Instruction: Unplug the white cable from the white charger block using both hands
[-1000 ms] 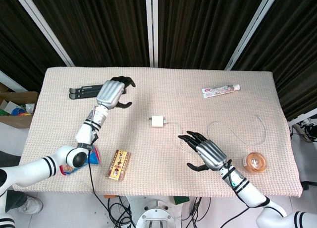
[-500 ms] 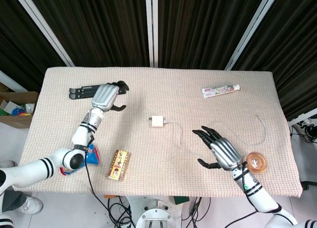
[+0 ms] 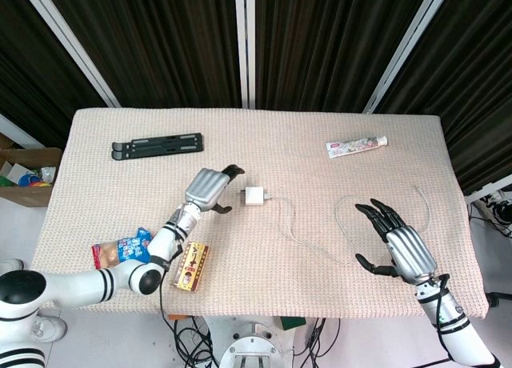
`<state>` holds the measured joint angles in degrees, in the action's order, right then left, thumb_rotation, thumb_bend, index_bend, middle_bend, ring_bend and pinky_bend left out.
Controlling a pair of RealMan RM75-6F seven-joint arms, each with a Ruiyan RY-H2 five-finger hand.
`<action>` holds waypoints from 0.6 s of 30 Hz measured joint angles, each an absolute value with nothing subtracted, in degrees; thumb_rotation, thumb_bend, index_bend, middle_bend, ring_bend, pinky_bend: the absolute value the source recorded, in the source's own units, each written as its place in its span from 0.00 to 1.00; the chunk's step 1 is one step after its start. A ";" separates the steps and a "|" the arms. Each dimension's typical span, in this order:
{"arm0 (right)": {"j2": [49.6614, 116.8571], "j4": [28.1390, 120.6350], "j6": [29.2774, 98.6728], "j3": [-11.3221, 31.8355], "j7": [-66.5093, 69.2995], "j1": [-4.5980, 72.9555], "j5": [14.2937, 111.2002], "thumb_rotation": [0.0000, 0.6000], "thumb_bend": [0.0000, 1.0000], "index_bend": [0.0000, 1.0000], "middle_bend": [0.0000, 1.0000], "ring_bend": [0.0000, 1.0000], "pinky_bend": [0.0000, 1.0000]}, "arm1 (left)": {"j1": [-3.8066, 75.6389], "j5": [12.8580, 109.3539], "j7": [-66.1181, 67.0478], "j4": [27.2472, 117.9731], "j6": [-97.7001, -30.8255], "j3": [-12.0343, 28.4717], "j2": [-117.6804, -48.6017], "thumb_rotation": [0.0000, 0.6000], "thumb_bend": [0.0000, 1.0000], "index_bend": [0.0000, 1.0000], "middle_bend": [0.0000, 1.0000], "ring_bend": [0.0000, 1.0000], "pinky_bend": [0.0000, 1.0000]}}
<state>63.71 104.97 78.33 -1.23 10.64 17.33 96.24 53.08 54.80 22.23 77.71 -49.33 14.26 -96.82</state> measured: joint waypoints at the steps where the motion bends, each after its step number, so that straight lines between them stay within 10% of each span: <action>1: 63.79 105.11 78.23 -1.19 10.44 17.34 96.27 1.00 0.32 0.12 0.15 0.01 0.14 | 53.70 53.96 23.12 76.73 -49.23 14.30 -97.97 1.00 0.11 0.18 0.16 0.68 0.91; 18: 64.55 105.33 77.62 -0.67 9.62 16.78 95.06 1.00 0.32 0.12 0.15 0.01 0.14 | 62.34 41.50 22.53 58.47 -42.00 21.59 -108.36 1.00 0.11 0.25 0.22 0.70 0.91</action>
<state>64.55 105.33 77.62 -0.67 9.62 16.78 95.06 62.34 41.50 22.53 58.47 -42.00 21.59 -108.36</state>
